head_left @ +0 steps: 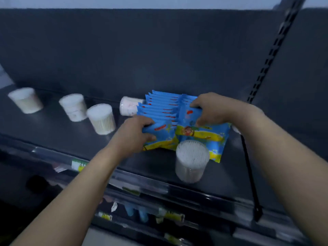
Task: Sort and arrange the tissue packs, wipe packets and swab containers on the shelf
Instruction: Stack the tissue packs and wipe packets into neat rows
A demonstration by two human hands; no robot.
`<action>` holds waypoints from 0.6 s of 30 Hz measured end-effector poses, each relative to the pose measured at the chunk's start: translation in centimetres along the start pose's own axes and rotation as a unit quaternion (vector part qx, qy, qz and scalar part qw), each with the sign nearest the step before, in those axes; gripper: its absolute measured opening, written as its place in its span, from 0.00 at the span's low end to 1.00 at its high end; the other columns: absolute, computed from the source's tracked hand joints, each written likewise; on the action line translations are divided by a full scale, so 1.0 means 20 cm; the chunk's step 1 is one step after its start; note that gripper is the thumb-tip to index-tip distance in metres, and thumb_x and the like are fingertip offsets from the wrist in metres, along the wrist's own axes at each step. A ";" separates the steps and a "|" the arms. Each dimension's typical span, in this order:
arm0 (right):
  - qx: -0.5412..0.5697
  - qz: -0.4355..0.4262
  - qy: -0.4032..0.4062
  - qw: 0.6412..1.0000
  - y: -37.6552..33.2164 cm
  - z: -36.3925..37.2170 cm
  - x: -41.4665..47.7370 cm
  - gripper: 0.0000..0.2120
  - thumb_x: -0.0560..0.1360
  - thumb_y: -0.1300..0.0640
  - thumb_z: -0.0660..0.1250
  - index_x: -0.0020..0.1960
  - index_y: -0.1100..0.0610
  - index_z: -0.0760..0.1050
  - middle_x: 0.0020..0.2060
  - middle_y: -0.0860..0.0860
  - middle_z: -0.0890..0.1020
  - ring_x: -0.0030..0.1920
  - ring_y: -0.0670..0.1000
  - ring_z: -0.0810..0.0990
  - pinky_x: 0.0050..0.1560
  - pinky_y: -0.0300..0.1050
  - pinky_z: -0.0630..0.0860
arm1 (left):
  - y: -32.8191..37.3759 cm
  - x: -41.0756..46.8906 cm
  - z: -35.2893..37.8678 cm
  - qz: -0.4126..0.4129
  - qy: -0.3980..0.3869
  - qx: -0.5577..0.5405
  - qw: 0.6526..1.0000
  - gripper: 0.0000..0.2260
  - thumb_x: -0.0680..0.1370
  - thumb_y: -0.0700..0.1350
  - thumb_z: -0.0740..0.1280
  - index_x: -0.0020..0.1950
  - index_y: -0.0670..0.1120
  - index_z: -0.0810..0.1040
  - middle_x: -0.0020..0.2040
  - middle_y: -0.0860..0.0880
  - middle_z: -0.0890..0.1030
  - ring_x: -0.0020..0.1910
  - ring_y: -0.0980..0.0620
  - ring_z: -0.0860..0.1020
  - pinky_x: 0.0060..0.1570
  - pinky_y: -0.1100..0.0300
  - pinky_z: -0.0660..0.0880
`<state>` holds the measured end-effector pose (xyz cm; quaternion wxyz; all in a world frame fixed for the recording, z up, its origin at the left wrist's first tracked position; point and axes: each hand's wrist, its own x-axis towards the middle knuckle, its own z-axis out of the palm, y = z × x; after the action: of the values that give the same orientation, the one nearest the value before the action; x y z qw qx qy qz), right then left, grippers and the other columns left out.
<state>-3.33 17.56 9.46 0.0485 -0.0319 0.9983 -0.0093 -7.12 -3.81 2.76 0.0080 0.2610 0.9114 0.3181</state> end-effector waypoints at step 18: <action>0.023 0.149 -0.051 0.987 -0.01 0.21 -0.03 0.10 0.68 0.63 0.66 0.36 0.54 0.66 0.38 0.52 0.74 0.42 0.56 0.73 0.38 0.44 0.70 | -0.14 0.13 0.10 0.190 -0.049 0.142 0.970 0.16 0.72 0.43 0.70 0.59 0.47 0.74 0.55 0.48 0.73 0.57 0.46 0.70 0.55 0.54 0.66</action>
<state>-2.39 17.26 5.26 0.1008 0.1178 0.9877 -0.0230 -10.37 -3.20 -0.17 -0.0452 0.4429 0.8795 0.1680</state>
